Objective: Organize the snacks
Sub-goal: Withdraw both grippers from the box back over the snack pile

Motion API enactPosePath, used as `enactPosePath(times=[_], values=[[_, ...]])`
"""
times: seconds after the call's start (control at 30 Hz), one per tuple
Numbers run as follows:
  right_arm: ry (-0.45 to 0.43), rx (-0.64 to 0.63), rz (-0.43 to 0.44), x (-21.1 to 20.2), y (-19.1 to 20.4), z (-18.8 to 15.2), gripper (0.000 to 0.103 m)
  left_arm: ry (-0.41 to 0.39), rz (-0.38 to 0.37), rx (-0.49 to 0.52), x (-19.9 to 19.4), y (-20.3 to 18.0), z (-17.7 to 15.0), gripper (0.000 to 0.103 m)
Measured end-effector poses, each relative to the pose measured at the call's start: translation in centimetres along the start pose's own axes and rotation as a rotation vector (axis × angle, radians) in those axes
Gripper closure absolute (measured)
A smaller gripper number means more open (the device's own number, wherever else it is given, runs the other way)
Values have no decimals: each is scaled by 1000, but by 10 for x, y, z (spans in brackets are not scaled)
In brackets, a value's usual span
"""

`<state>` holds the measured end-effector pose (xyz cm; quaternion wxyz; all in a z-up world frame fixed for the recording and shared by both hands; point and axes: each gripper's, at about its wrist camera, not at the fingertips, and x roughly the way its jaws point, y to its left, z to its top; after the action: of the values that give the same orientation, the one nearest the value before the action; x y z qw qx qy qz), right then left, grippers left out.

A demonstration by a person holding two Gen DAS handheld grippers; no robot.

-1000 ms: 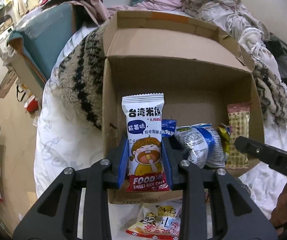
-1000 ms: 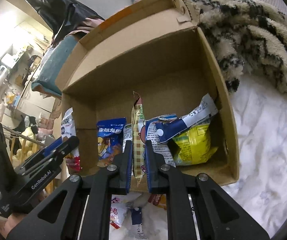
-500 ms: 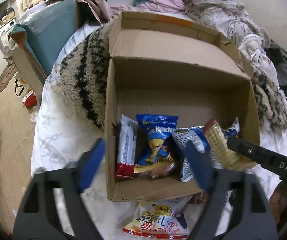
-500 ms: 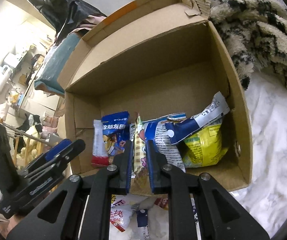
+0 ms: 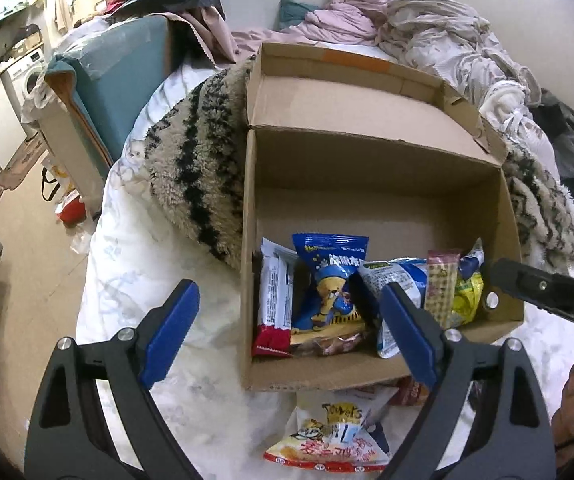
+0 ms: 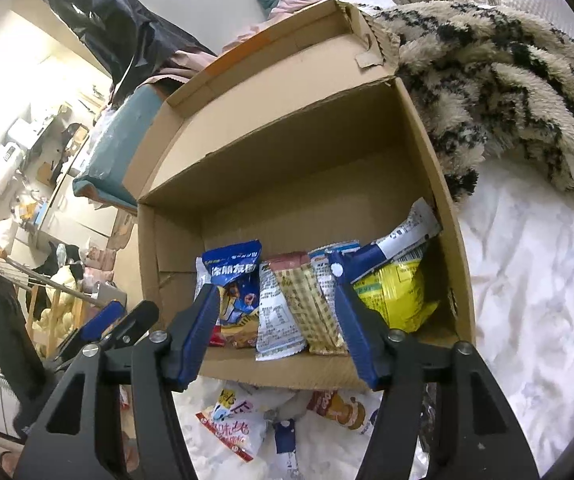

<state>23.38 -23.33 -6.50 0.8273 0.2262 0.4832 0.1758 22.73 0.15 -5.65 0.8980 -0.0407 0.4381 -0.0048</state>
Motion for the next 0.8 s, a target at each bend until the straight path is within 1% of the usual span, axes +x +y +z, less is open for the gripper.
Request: enactPosePath(times=[0.1, 0.2, 0.27, 0.37, 0.43, 0.53, 0.67, 0.8], values=[[4, -13, -3, -8, 5, -5, 41, -1, -3, -22, -8, 5, -1, 13], [6, -27, -1, -15, 12, -9, 41, 22, -5, -41, -11, 10, -2, 13], [6, -40, 6, -20, 16, -13, 41, 41, -10, -68, -14, 18, -8, 13], [7, -79, -6, -27, 22, -22, 41, 73, -24, -108, -18, 26, -20, 11], [13, -78, -9, -31, 21, -29, 41, 83, -28, -113, -22, 27, -26, 9], [11, -64, -7, -40, 20, -39, 41, 78, -23, -111, -32, 28, -35, 5], [6, -41, -13, -50, 17, -51, 41, 79, -26, -117, -46, 29, -47, 4], [11, -9, -29, -59, 10, -66, 41, 82, -13, -103, -57, 30, -61, 4]])
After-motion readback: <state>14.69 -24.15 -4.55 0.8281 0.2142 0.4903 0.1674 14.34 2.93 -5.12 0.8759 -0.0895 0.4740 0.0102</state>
